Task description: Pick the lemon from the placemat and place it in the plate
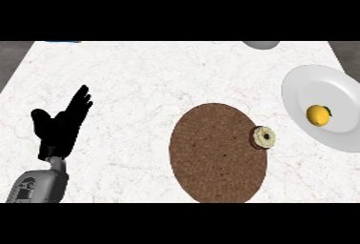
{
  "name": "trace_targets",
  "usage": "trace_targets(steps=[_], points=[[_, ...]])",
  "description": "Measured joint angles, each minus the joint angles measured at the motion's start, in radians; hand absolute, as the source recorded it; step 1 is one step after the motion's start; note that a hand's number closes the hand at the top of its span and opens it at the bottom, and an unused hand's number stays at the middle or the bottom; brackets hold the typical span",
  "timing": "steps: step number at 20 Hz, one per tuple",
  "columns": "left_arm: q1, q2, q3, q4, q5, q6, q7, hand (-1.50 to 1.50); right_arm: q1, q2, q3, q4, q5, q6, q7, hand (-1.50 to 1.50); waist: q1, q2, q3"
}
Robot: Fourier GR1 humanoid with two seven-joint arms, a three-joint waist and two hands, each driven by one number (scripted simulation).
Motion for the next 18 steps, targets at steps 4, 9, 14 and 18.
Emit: trace_targets(steps=[4, 9, 14, 18], points=[[0.008, 0.011, 0.007, -0.005, 0.005, -0.015, -0.005, 0.0, 0.025, -0.027, 0.0, 0.006, -0.02, -0.003, -0.014, -1.5, 0.006, 0.003, 0.002], [-0.006, 0.007, 0.007, -0.005, 0.003, -0.013, -0.002, 0.0, 0.033, -0.052, 0.007, 0.021, -0.031, -0.019, -0.022, -1.5, 0.015, 0.008, 0.003], [-0.019, 0.005, 0.008, -0.005, 0.0, -0.008, 0.007, 0.0, 0.052, -0.083, 0.017, 0.026, -0.038, -0.025, -0.038, -1.5, 0.015, 0.008, 0.004], [-0.016, 0.006, 0.011, 0.008, -0.002, -0.012, -0.005, 0.0, 0.078, -0.096, 0.037, 0.032, -0.031, -0.04, -0.057, -1.5, 0.017, 0.01, 0.004]])
